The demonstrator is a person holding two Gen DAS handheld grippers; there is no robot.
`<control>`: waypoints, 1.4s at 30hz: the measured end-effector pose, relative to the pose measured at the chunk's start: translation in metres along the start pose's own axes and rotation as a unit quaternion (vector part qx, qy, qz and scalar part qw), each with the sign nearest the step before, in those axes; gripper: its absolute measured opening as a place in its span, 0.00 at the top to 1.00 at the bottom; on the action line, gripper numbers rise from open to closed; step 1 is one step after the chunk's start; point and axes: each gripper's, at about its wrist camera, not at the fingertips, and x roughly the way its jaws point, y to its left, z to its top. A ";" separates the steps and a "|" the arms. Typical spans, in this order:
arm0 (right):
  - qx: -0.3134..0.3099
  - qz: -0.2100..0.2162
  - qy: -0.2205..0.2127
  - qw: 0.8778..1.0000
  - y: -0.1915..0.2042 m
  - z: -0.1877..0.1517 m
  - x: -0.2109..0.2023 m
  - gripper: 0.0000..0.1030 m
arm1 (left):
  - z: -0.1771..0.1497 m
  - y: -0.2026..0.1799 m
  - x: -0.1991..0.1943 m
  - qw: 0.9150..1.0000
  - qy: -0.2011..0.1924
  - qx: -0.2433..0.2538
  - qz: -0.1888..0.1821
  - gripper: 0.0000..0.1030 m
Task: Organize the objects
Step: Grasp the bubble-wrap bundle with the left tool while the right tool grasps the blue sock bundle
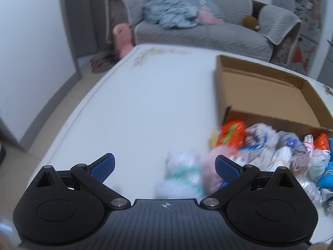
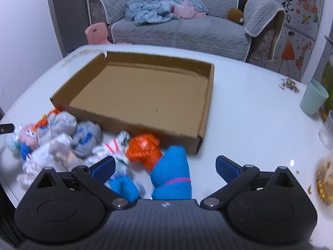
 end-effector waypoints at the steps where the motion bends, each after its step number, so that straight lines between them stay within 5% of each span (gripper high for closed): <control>1: -0.002 0.002 0.003 1.000 -0.002 -0.003 0.001 0.01 | -0.002 0.003 0.001 1.000 0.003 -0.005 -0.005 0.00; 8: -0.009 0.012 0.020 1.000 -0.011 -0.019 0.009 0.03 | -0.021 -0.002 0.010 0.998 0.003 0.057 -0.037 0.00; 12: -0.007 0.028 0.025 0.999 -0.015 -0.020 0.015 0.16 | -0.027 -0.013 0.021 0.992 0.001 0.122 -0.044 0.00; 24: 0.003 0.056 0.046 0.997 -0.024 -0.023 0.028 0.52 | -0.025 -0.009 0.046 0.979 0.006 0.168 -0.116 0.05; 29: -0.001 0.058 0.044 0.997 -0.025 -0.026 0.028 0.55 | -0.023 -0.007 0.047 0.978 0.004 0.157 -0.136 0.18; 32: 0.001 0.066 0.039 0.997 -0.028 -0.027 0.026 0.56 | -0.021 -0.006 0.042 0.977 -0.003 0.152 -0.149 0.54; 42: 0.000 0.084 0.014 0.996 -0.032 -0.029 0.005 0.57 | -0.018 0.005 0.031 0.980 0.005 0.145 -0.136 0.54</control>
